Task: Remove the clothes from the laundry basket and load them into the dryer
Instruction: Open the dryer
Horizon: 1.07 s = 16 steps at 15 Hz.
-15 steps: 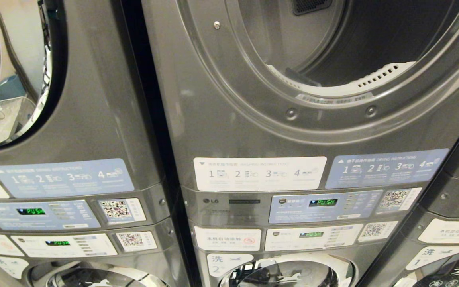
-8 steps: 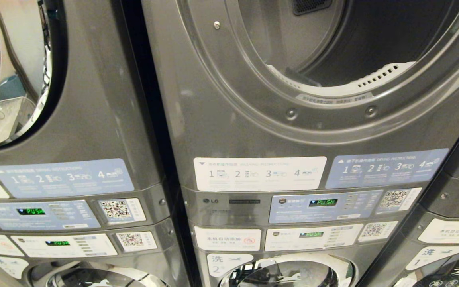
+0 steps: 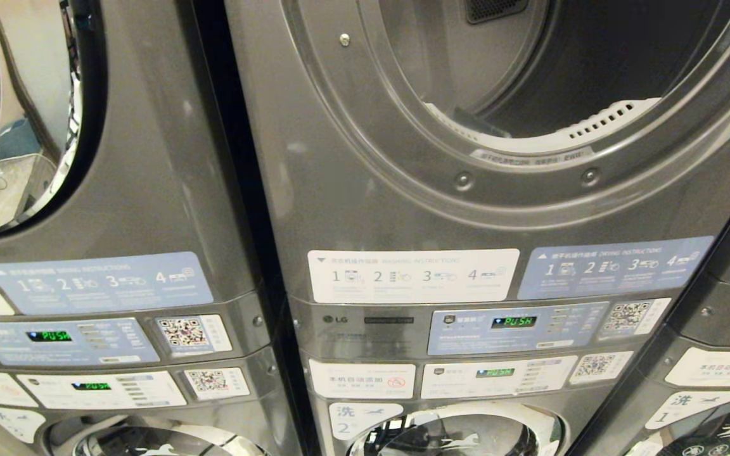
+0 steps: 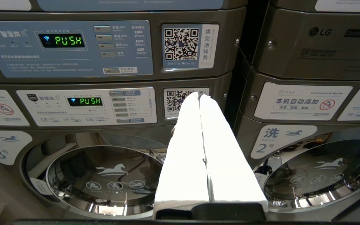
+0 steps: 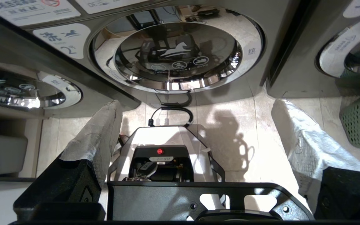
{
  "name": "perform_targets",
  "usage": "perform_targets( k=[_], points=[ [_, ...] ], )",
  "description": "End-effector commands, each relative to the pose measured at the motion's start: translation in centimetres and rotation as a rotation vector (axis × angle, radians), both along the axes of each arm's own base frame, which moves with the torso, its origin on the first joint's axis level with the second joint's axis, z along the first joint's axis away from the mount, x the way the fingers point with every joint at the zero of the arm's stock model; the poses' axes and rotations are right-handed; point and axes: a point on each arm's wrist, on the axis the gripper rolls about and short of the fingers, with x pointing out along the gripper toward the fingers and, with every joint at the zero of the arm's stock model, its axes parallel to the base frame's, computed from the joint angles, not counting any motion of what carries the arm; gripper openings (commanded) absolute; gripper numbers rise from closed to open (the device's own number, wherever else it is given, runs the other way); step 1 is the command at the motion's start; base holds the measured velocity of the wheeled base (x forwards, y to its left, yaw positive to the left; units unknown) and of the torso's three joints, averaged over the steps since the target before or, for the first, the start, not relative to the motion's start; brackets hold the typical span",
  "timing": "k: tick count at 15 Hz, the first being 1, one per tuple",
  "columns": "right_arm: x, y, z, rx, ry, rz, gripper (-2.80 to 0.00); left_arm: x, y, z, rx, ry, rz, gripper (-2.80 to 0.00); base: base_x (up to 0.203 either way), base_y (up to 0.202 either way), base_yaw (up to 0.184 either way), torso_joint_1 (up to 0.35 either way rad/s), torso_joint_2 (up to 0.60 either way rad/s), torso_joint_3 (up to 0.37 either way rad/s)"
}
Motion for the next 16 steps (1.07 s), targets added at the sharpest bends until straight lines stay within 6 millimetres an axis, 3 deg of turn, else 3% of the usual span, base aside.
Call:
perform_targets(
  k=[1, 4, 7, 8, 11, 16],
  points=[
    [0.1, 0.0, -0.1, -0.001, 0.012, -0.033, 0.0, 0.0, 0.0, 0.0, 0.0, 0.0, 0.0, -2.8, 0.0, 0.0, 0.0, 0.0, 0.0, 0.0],
    [0.0, -0.1, 0.0, -0.026, 0.002, -0.116, 0.0, 0.0, 0.0, 0.0, 0.0, 0.0, 0.0, -2.8, 0.0, 0.0, 0.0, 0.0, 0.0, 0.0],
    [-0.5, -0.2, 0.0, -0.098, -0.06, -0.092, 0.0, 0.0, 0.0, 0.0, 0.0, 0.0, 0.0, -2.8, 0.0, 0.0, 0.0, 0.0, 0.0, 0.0],
    [-0.6, -0.2, 0.0, -0.099, -0.073, -0.089, -2.8, 0.0, 0.0, 0.0, 0.0, 0.0, 0.0, -2.8, 0.0, 0.0, 0.0, 0.0, 0.0, 0.0],
    [-1.2, -0.3, 0.0, -0.09, -0.149, -0.077, -2.8, 0.0, 0.0, 0.0, 0.0, 0.0, 0.0, -2.8, 0.0, 0.0, 0.0, 0.0, 0.0, 0.0],
    [-1.2, -0.2, 0.2, -0.261, -0.365, 0.056, -2.8, 0.0, 0.0, 0.0, 0.0, 0.0, 0.0, -2.8, 0.0, 0.0, 0.0, 0.0, 0.0, 0.0]
  ],
)
